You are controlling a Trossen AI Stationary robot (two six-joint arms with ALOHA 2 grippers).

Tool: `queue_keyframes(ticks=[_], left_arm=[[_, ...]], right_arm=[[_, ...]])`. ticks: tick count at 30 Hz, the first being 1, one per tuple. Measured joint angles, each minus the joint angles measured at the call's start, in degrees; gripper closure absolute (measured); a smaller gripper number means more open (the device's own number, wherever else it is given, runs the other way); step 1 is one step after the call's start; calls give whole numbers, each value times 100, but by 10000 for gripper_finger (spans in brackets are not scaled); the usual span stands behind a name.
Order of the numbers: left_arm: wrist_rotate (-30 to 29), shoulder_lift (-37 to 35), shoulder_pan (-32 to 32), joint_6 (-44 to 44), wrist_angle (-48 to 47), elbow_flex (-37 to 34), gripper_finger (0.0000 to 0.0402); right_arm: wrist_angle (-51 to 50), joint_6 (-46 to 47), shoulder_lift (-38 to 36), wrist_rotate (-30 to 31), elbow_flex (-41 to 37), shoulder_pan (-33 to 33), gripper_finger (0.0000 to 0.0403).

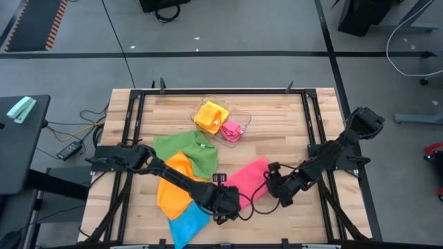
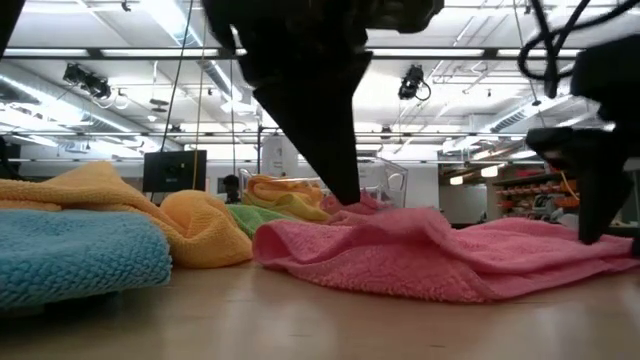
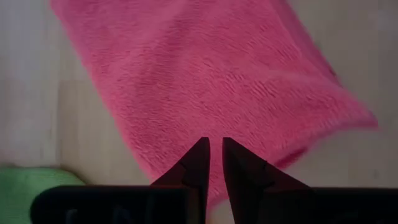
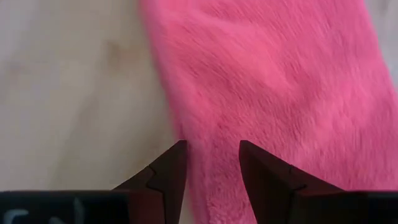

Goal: Fold microfiber towels
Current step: Fold the pink microfiber cloth

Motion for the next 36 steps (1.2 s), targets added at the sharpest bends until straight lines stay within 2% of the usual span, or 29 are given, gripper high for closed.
queue_keyframes(ticks=[3, 7, 13, 16, 20, 27, 36], left_arm=[[-2, 0, -67, 17, 12, 0, 350], [-8, 0, -120, 18, 8, 0, 346], [-11, 0, -142, 15, 5, 0, 351], [-11, 0, -140, 13, 8, 0, 355], [-11, 0, -140, 6, 17, 0, 358], [-11, 0, -140, 0, 163, 0, 348], [-12, 4, -137, 13, 200, 0, 333]], right_arm=[[-22, 225, -9, 117, -149, -199, 247], [-409, 645, -22, 610, -186, -563, 247], [-2026, 1279, 6, 1280, 100, -1117, 247], [-2974, 1630, 15, 1383, 400, -1368, 247], [-3550, 1766, 15, 1135, 755, -1362, 247], [-3170, 1469, 7, 995, 1185, -684, 247], [-76, 395, 4, 1045, 682, 326, 246]])
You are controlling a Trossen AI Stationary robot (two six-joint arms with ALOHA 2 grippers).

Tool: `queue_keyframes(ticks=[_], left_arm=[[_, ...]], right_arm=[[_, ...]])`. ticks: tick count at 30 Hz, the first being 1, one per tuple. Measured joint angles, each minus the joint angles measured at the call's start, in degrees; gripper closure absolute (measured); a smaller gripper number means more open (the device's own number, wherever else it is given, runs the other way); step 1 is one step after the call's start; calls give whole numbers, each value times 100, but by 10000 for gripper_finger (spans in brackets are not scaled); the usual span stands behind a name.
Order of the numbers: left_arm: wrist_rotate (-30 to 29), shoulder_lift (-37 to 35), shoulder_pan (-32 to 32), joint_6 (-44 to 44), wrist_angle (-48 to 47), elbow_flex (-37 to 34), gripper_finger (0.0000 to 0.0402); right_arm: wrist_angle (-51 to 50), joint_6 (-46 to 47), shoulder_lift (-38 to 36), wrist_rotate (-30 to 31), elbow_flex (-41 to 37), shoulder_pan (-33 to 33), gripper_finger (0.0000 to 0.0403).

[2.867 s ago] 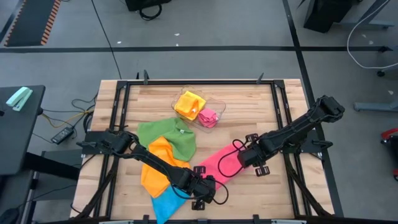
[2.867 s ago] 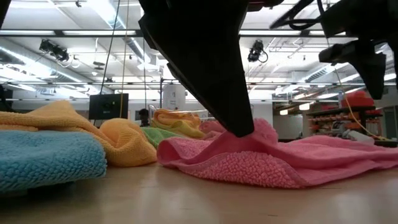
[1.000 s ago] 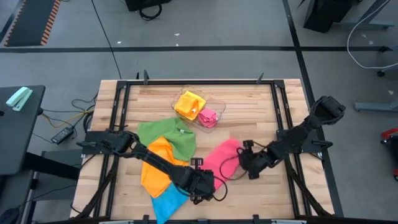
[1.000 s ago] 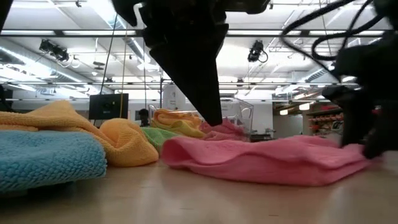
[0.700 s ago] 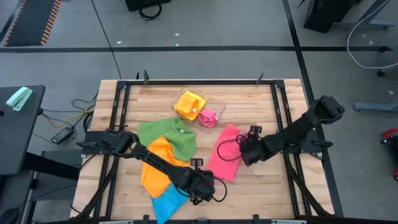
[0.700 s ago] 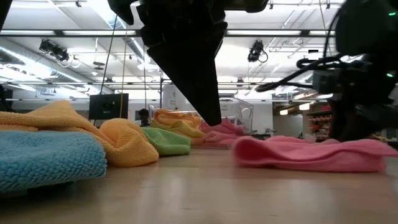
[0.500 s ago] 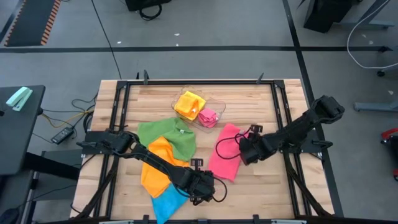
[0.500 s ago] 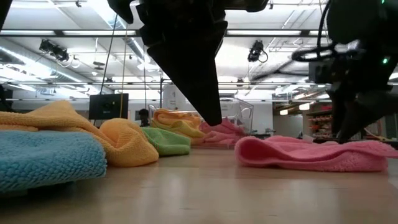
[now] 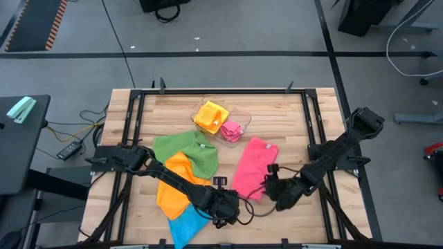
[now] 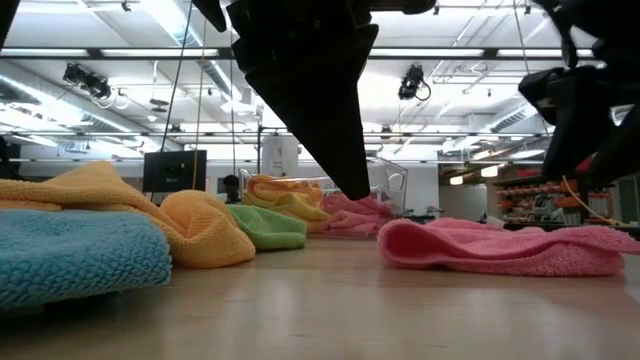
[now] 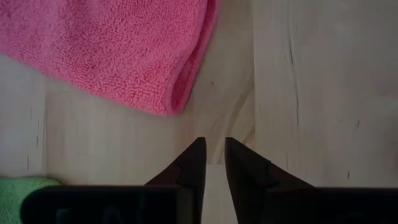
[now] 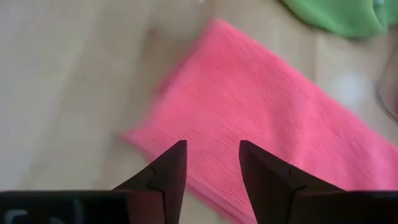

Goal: Fold microfiber towels
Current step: Fold the pink microfiber cloth

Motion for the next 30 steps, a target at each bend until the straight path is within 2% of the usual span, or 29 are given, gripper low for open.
queue_keyframes(ticks=[4, 9, 13, 19, 22, 30], left_arm=[[-1, 0, 4, -2, 0, 0, 331], [-1, 2, 4, -2, 0, 0, 335], [-1, 2, 4, -2, -1, 0, 331], [-1, 4, 4, -4, 14, 0, 327], [-1, 4, 4, -9, 24, 0, 330], [-1, 4, 4, -11, 35, 0, 331]], right_arm=[[797, -76, 0, 120, -342, 144, 232], [1780, -157, 0, 123, -708, 275, 193], [2098, -348, 87, 165, -735, 431, 168], [2860, -673, 916, 477, -728, 471, 166], [2901, -761, 1205, 684, -632, 471, 168], [2994, -790, 1590, 604, -442, 453, 171]])
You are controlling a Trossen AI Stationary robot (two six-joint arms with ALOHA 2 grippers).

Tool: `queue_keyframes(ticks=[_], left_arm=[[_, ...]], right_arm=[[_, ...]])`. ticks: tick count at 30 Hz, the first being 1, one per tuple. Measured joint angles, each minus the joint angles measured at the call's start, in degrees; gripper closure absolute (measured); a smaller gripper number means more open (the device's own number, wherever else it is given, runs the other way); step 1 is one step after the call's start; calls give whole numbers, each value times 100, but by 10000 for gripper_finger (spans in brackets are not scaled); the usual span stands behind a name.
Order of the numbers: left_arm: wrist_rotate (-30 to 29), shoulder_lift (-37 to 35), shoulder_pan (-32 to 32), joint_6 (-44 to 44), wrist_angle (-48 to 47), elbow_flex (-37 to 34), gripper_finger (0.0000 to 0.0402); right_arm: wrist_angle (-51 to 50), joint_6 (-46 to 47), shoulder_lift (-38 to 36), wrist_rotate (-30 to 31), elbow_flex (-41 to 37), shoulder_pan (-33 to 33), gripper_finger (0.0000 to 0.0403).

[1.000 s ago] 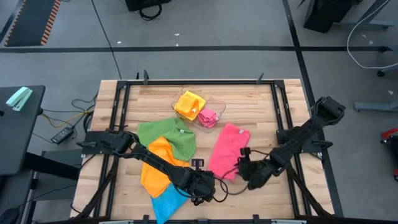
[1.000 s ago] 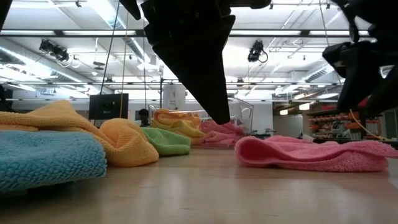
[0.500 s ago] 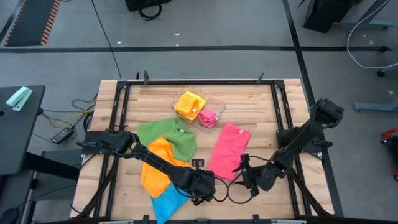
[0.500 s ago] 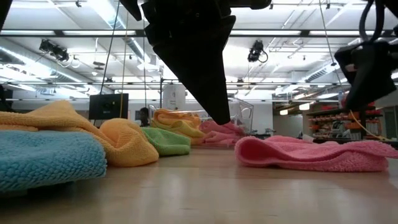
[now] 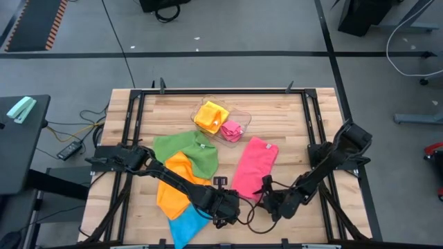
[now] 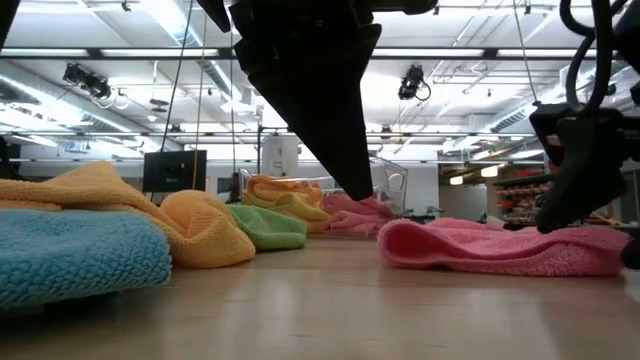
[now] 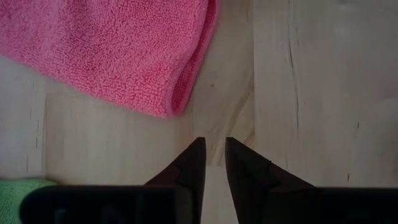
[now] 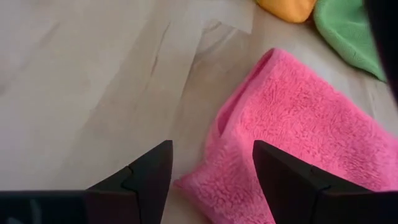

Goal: Fold microfiber towels
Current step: Fold the pink microfiber cloth

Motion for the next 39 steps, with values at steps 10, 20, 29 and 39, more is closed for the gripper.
queue_keyframes(ticks=[10, 20, 29, 39], left_arm=[[-1, 0, 9, 2, 5, 0, 333], [-2, 0, 11, -4, 203, 0, 327], [-1, 0, 7, 13, 365, 0, 337], [0, 0, 9, 11, 365, 0, 329]], right_arm=[[116, -58, 219, 115, 4, 5, 233], [17, -17, 219, -149, 4, 3, 389], [267, 84, 74, -1361, 4, 11, 396], [488, 38, -487, -2283, 4, 389, 395]])
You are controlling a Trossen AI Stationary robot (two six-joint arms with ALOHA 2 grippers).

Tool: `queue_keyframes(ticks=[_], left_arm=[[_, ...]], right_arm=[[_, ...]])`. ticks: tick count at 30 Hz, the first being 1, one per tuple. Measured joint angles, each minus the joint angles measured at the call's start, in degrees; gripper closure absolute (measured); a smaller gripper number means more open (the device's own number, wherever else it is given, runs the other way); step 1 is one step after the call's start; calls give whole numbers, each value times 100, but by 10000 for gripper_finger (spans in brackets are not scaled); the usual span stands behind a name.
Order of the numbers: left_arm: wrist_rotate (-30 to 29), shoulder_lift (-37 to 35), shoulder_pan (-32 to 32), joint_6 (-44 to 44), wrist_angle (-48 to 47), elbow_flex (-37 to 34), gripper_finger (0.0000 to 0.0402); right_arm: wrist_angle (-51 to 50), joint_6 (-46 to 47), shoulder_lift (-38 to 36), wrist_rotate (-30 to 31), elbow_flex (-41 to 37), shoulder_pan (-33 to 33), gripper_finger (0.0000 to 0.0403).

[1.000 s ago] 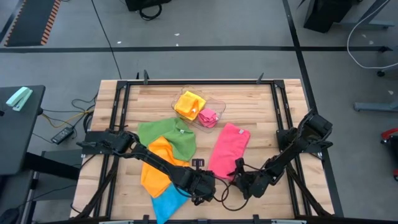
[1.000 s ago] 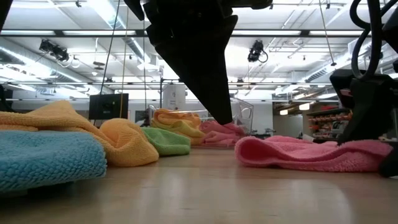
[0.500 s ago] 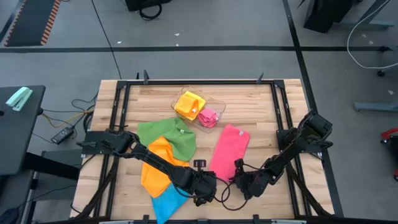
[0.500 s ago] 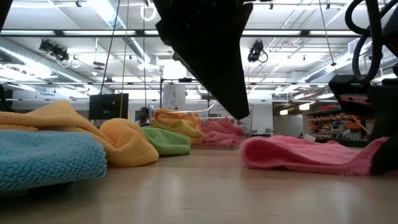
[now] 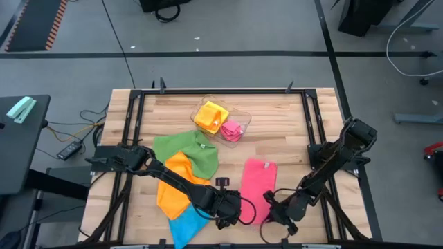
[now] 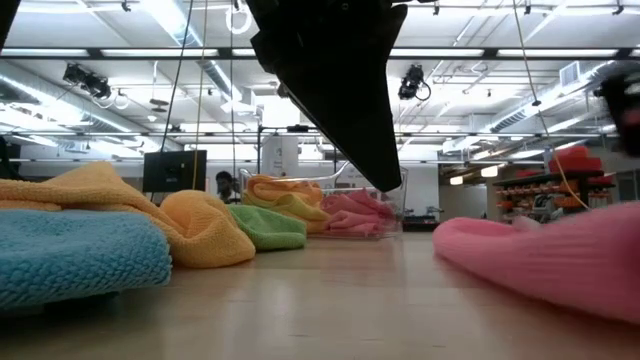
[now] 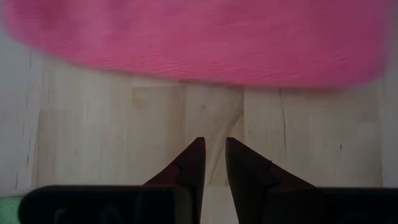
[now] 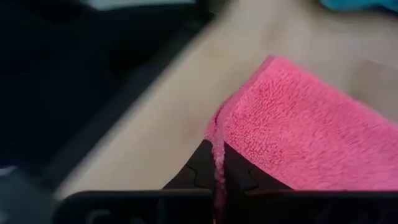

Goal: Fold microfiber towels
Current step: Fold the pink microfiber cloth

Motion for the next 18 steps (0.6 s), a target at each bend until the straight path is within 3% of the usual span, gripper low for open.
queue_keyframes(ticks=[5, 10, 18], left_arm=[[0, 0, 1, 0, 15, 0, 334], [0, 0, 2, -2, 15, 0, 337], [0, 0, 2, -2, 20, 0, 332]], right_arm=[[-226, 32, -264, 55, 0, 112, 394], [-935, 430, -481, 875, 0, 104, 394], [-2009, 1251, -848, 1447, 0, 105, 393]])
